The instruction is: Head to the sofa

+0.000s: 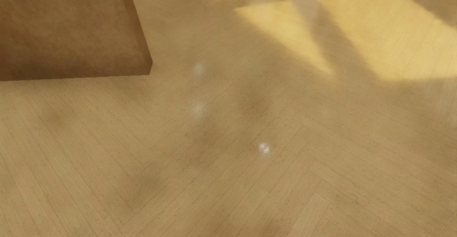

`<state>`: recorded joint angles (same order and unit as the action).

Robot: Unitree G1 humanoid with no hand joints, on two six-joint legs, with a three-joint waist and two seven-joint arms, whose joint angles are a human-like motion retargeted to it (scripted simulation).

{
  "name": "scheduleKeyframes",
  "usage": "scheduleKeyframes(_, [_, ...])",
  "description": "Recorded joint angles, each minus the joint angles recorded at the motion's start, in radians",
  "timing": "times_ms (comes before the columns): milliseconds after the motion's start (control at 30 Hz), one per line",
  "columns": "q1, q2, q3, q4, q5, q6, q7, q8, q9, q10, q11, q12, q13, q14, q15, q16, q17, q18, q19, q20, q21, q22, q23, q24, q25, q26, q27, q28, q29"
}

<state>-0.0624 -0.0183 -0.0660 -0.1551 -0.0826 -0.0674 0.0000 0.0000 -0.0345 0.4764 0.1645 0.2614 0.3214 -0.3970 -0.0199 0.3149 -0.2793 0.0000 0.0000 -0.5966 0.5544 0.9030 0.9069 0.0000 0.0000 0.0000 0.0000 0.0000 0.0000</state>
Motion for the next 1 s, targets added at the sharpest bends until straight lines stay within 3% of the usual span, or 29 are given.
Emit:
scheduleKeyframes(33, [0.015,-0.033,0.039,-0.017,0.004,0.001,0.000,0.000,-0.001,-0.053,0.349,-0.005,-0.013,0.005,-0.093,0.001,-0.003,0.000,0.000,0.006,-0.032,0.029,-0.008,0.000,0.000,0.000,0.000,0.000,0.000])
scheduleKeyframes(67, [0.021,-0.029,0.036,-0.013,0.003,0.002,0.000,0.000,0.005,-0.032,0.353,-0.007,-0.030,0.023,-0.115,0.001,-0.017,0.000,0.000,0.028,-0.084,0.026,-0.016,0.000,0.000,0.000,0.000,0.000,0.000])
scheduleKeyframes(167, [0.024,-0.037,0.024,-0.024,-0.003,0.003,0.000,0.000,0.005,-0.048,0.363,-0.055,-0.090,0.042,-0.135,0.007,-0.038,0.000,0.000,-0.025,-0.072,0.052,-0.059,0.000,0.000,0.000,0.000,0.000,0.000])
scheduleKeyframes(300, [0.000,-0.022,0.037,-0.032,-0.006,-0.005,0.000,0.000,0.005,-0.056,0.355,-0.082,-0.131,0.105,-0.140,0.007,-0.017,0.000,0.000,0.004,-0.100,-0.001,-0.072,0.000,0.000,0.000,0.000,0.000,0.000])
scheduleKeyframes(500, [-0.019,-0.043,0.030,-0.047,0.002,-0.004,0.000,0.000,0.020,-0.038,0.376,-0.088,-0.113,0.166,-0.216,-0.011,-0.025,0.000,0.000,-0.024,-0.092,-0.042,-0.074,0.000,0.000,0.000,0.000,0.000,0.000])
scheduleKeyframes(600, [0.054,-0.180,0.008,-0.066,-0.013,-0.015,0.000,0.000,0.073,-0.039,0.623,-0.096,-0.079,0.120,-0.248,0.010,-0.031,0.000,0.000,-0.066,-0.096,-0.040,-0.053,0.000,0.000,0.000,0.000,0.000,0.000])
scheduleKeyframes(633, [0.078,-0.237,-0.006,-0.061,-0.005,-0.015,0.000,0.000,0.091,-0.041,0.714,-0.086,-0.071,0.102,-0.258,0.039,-0.028,0.000,0.000,-0.055,-0.086,-0.110,-0.052,0.000,0.000,0.000,0.000,0.000,0.000])
scheduleKeyframes(667, [0.097,-0.289,-0.048,-0.043,-0.005,-0.004,0.000,0.000,0.089,-0.047,0.775,-0.098,-0.054,0.079,-0.261,0.048,-0.030,0.000,0.000,-0.073,-0.080,-0.107,-0.047,0.000,0.000,0.000,0.000,0.000,0.000])
scheduleKeyframes(767, [0.154,-0.431,-0.135,-0.010,-0.008,0.033,0.000,0.000,0.103,-0.067,0.690,-0.154,-0.021,0.013,-0.199,0.030,-0.051,0.000,0.000,-0.038,-0.071,-0.078,-0.021,0.000,0.000,0.000,0.000,0.000,0.000])
scheduleKeyframes(900, [0.324,-0.547,-0.163,-0.003,-0.016,0.035,0.000,0.000,0.131,-0.085,0.527,-0.203,0.000,-0.124,-0.094,0.031,-0.051,0.000,0.000,-0.020,-0.069,-0.077,0.077,0.000,0.000,0.000,0.000,0.000,0.000])
scheduleKeyframes(967, [0.393,-0.567,-0.214,-0.001,-0.046,0.035,0.000,0.000,0.130,-0.102,0.542,-0.220,0.001,-0.107,-0.112,0.029,-0.055,0.000,0.000,-0.051,-0.081,-0.034,0.094,0.000,0.000,0.000,0.000,0.000,0.000])
scheduleKeyframes(1000, [0.410,-0.583,-0.230,0.023,-0.021,0.045,0.000,0.000,0.121,-0.090,0.576,-0.203,0.002,-0.081,-0.113,0.046,-0.056,0.000,0.000,-0.094,-0.072,-0.064,0.103,0.000,0.000,0.000,0.000,0.000,0.000])
